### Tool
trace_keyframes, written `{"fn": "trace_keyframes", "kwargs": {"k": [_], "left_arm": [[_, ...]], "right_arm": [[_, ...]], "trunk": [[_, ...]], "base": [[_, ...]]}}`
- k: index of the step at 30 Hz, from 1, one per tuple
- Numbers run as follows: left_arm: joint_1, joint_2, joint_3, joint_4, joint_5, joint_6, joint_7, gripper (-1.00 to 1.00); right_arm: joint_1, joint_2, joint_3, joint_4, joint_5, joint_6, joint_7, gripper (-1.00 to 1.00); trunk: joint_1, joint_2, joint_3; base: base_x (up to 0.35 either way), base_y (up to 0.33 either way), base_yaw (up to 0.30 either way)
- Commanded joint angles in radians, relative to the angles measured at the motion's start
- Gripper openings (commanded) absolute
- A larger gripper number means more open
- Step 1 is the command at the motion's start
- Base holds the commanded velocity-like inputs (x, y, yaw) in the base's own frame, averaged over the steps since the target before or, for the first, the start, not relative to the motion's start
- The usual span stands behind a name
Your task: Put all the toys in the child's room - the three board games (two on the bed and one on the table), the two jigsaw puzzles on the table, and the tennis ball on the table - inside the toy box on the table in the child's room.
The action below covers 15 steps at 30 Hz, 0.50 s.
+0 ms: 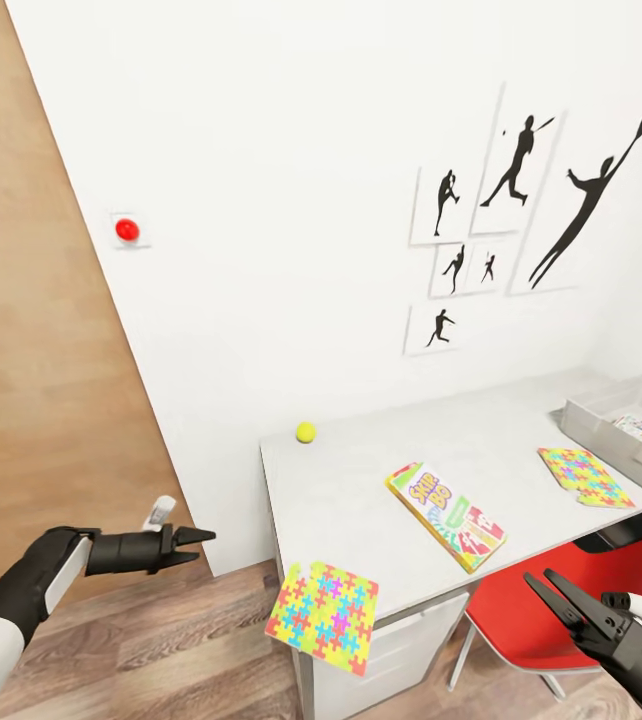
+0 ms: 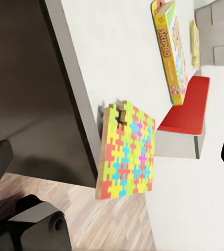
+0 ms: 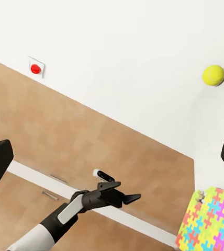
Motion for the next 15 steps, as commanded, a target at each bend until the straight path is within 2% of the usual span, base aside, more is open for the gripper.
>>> {"fn": "trace_keyframes", "kwargs": {"k": [1, 15], "left_arm": [[-0.001, -0.001, -0.002, 0.000, 0.002, 0.006, 0.001, 1.00], [-0.002, -0.006, -0.002, 0.002, -0.005, 0.004, 0.008, 1.00]], "right_arm": [[0.000, 0.000, 0.000, -0.001, -0.005, 0.006, -0.001, 1.00], [-0.001, 0.001, -0.001, 0.000, -0.005, 0.007, -0.002, 1.00]], "trunk": [[0.004, -0.009, -0.005], [0.058, -0.107, -0.048]], "base": [[0.000, 0.000, 0.000], [0.000, 0.000, 0.000]]}}
